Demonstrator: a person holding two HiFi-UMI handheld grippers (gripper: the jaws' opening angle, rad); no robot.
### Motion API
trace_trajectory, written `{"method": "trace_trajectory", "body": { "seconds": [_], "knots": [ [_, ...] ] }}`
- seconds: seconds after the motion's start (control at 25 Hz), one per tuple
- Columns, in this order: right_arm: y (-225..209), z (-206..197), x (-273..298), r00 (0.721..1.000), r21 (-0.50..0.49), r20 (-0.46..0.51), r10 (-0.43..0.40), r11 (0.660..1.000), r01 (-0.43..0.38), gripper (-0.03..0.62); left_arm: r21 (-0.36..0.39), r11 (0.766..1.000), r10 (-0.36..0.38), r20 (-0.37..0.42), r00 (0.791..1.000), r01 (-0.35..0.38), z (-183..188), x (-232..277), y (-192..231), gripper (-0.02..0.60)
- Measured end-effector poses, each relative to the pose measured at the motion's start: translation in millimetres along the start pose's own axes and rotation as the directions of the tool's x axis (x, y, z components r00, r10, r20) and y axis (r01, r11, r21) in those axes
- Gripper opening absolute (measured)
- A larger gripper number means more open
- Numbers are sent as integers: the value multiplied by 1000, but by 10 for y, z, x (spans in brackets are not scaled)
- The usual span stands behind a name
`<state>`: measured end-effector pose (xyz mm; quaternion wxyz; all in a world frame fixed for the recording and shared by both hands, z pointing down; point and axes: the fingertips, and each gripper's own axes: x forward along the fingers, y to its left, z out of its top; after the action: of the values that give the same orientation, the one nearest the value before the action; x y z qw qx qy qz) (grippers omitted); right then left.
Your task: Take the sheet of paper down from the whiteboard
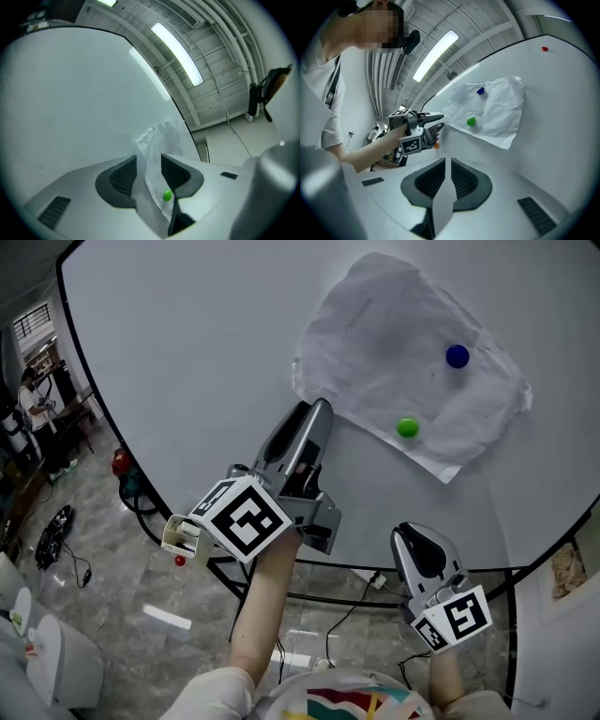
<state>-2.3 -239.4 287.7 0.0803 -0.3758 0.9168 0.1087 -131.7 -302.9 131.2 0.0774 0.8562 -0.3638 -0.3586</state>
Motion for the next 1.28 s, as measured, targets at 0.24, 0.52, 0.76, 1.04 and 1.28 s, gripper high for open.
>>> {"method": "trace_trajectory", "body": {
  "seconds": [0.24,0.52,0.76,1.04,1.28],
  "knots": [
    [37,2,-34,1000,-44,-14,12,999,-12,46,0,1000,-24,35,999,24,52,17,-29,193],
    [121,91,8,1000,-118,-10,16,993,-17,46,72,997,14,102,995,-21,220,-41,-54,46],
    [-189,577,191,981,-293,94,-169,937,189,48,162,985,37,108,993,-55,209,-41,6,46],
    [-530,1064,663,927,-587,115,-357,728,354,115,443,883,118,115,986,-157,183,-7,-9,46],
    [-538,1002,860,926,-557,88,-368,753,352,115,663,705,202,150,968,-250,147,9,-57,46]
  ]
}}
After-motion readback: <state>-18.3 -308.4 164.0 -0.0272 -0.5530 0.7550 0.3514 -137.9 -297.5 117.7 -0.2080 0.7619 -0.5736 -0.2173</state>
